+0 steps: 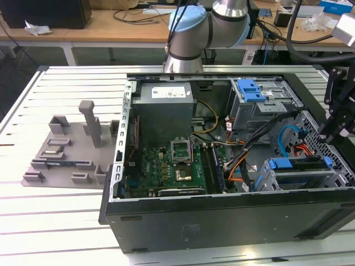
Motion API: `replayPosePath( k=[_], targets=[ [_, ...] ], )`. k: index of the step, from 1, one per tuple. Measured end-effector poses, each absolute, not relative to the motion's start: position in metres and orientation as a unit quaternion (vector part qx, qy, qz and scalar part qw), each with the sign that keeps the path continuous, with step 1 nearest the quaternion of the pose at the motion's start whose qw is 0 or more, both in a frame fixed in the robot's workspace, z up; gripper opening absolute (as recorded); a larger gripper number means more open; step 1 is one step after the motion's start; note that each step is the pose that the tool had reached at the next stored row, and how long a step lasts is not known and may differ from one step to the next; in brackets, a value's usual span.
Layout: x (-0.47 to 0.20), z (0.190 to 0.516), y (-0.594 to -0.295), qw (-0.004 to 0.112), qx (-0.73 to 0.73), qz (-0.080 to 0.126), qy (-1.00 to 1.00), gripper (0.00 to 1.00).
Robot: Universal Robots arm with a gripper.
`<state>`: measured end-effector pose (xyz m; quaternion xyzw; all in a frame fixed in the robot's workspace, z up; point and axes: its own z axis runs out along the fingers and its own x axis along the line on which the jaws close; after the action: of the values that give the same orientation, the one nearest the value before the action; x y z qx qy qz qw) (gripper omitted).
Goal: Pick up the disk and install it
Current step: 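Insert the second disk wire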
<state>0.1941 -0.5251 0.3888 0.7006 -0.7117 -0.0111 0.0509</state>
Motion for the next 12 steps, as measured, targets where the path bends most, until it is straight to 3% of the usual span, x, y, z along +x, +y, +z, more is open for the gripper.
replayPosePath(
  k=[12],
  targets=[
    [0.170, 0.373, -0.505, 0.044, 0.705, -0.018, -0.707, 0.30]
  ],
)
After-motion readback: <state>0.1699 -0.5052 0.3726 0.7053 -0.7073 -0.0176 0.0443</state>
